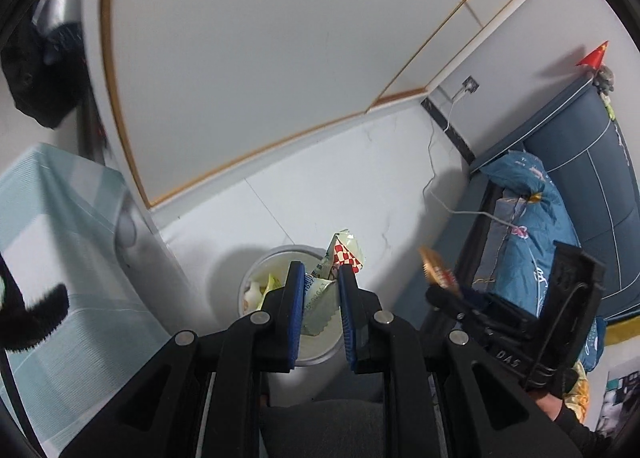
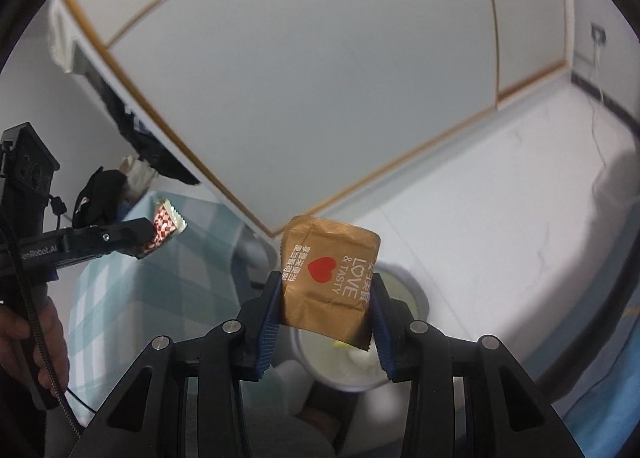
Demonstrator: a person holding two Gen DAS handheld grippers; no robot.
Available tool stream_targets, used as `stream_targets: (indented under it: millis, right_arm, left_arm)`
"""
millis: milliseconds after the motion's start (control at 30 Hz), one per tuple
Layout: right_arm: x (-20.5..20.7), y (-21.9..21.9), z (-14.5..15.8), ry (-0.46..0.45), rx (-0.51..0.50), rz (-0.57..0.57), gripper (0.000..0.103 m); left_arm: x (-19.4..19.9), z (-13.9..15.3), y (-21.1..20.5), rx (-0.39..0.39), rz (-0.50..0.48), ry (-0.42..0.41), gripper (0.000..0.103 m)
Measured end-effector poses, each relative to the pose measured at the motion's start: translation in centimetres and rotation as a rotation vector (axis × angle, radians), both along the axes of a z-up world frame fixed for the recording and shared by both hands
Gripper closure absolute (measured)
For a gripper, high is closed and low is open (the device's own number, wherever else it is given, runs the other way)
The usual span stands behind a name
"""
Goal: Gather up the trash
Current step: 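Carry candy wrapper in left gripper while right carries gold packet to bin, then open right gripper over the bin while left gripper releases the wrapper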
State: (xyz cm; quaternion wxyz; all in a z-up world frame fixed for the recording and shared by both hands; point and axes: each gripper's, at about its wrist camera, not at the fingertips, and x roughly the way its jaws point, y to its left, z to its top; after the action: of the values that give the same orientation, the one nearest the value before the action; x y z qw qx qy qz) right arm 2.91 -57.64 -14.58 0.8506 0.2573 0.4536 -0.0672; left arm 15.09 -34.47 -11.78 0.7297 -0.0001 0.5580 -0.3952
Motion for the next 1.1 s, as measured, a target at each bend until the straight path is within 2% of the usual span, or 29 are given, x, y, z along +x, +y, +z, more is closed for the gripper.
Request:
stream_targets:
  millis: [333,533,600,833,933,1100]
  right_arm:
    - [1.1,-1.1,-7.3,0.175,0.113,0.0,0.061]
    - [1.0,-1.0,-9.8,0.238,0.159,0.011,0.049]
    - [1.0,-1.1,-10.2,0.253,0.157,0.009,0.042]
    - [0.3,-1.4,-9.7,0.235,0.153,0.001,0.042]
    - [0.0,-1.7,-9.0,0.216,0.137,-0.02,0.042]
    - [-0.9,-3.0,-7.6,0.182,0.108,-0.082,0.031]
  left_arm:
    - [1.2,-4.4,-2.9,0.052,-0.042,0.119,0.09]
    - [1.3,-6.4,-4.2,0.082,-0.071,0.182,0.09]
    - [1.3,-6.8,-4.5,0.091,-0.078,0.196,0.09]
    - [1.1,-8.2,-5.5,0.123,-0.114,0.233,0.09]
    - [1.0,-9.0,-5.9,0.13,-0.135,0.278,0.09]
    - [0.7,-9.7,-6.5,0.166,-0.165,0.305,0.09]
